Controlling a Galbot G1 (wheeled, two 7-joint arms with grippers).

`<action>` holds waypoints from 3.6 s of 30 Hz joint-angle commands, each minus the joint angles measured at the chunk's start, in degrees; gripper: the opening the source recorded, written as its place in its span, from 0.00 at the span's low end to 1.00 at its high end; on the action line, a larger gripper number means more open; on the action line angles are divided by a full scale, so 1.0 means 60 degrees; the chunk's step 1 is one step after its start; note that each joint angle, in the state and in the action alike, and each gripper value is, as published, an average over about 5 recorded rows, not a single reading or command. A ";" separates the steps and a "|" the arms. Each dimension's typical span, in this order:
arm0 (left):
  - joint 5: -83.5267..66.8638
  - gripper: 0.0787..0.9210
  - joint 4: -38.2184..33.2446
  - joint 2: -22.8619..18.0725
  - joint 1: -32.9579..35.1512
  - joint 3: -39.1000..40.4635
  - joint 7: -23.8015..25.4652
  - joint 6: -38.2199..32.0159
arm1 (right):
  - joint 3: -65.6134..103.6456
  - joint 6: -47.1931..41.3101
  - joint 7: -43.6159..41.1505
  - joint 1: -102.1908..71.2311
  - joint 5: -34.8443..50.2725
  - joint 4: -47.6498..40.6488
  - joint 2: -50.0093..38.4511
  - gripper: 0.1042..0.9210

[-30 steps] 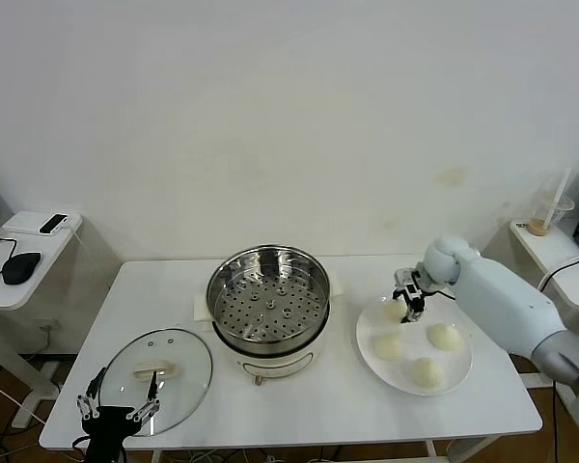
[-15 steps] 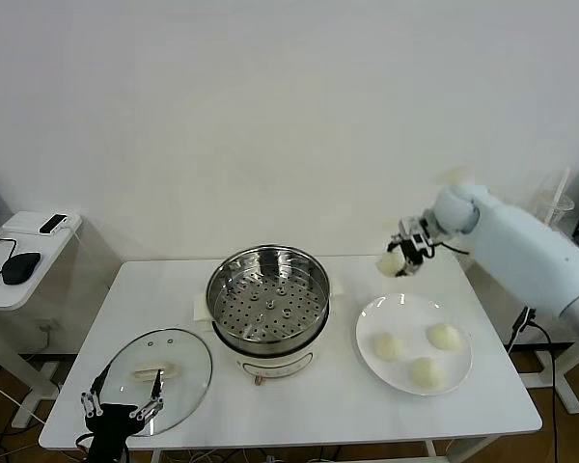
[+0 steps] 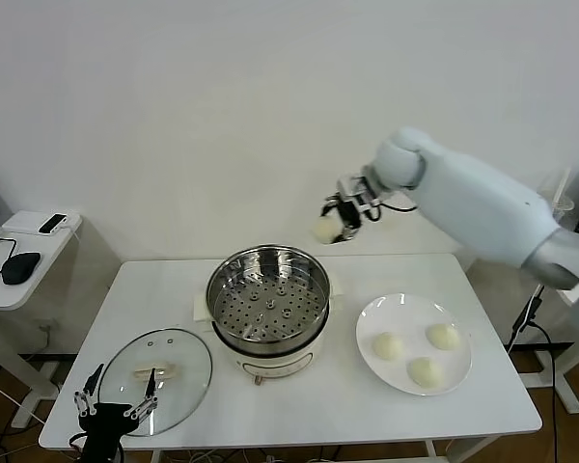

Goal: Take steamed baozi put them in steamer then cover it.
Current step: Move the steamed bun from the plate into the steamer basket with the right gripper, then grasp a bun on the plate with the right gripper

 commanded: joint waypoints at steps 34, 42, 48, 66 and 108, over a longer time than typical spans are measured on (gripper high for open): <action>-0.0177 0.88 -0.0046 -0.0068 -0.0025 -0.0430 -0.0001 -0.0015 | -0.1787 0.4949 0.2225 -0.0879 -0.4545 -0.2931 0.3255 0.69; -0.0170 0.88 -0.0056 -0.0032 -0.0094 -0.0325 0.0005 0.0010 | -0.1801 0.4366 0.1736 -0.0232 -0.2772 -0.2248 0.2521 0.87; -0.0369 0.88 -0.0171 0.0070 -0.0118 -0.0292 0.0020 0.0141 | -0.1815 0.2004 0.0983 0.0886 -0.0475 -0.0610 0.1146 0.88; -0.0777 0.88 -0.0385 0.0640 -0.0291 -0.0218 0.0085 0.0412 | -0.1481 -0.2943 -0.0045 0.1296 0.0657 0.4405 -0.4997 0.88; -0.0743 0.88 -0.0071 0.0792 -0.0571 -0.0357 0.0139 0.0630 | 0.1187 -0.2522 0.0316 -0.4965 -0.2357 0.2220 -0.3681 0.88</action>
